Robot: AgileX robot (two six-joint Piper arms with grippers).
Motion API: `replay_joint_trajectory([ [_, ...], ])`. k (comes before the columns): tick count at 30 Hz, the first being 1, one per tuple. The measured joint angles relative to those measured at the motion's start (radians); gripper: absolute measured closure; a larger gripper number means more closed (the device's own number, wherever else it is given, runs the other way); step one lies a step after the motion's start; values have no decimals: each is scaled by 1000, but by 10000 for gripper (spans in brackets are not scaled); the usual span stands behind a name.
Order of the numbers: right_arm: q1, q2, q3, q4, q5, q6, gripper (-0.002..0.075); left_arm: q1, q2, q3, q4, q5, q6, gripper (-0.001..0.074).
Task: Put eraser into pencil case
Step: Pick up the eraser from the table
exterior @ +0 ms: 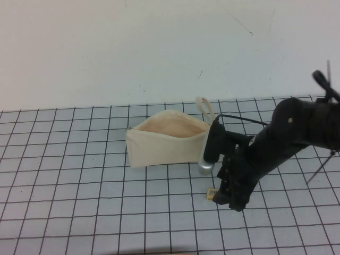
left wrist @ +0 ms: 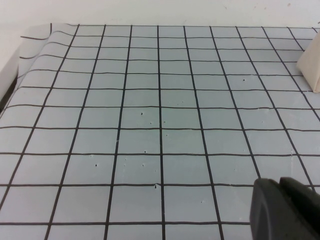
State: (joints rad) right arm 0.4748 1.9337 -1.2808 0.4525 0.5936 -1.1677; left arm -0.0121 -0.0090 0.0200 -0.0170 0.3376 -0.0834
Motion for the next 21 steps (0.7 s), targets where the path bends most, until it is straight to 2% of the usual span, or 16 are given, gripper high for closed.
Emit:
replay_joint_trajectory([
  [11,0,123,-55,-4,-52,-6,275,0,0,0,0,0,0,736],
  [14,0,126,-55,-22,-52,-8,335,0,0,0,0,0,0,736],
  [19,0,126,-55,-29,-45,-8,524,0,0,0,0,0,0,736],
  [21,0,126,-57,-29,-39,-8,524,0,0,0,0,0,0,736],
])
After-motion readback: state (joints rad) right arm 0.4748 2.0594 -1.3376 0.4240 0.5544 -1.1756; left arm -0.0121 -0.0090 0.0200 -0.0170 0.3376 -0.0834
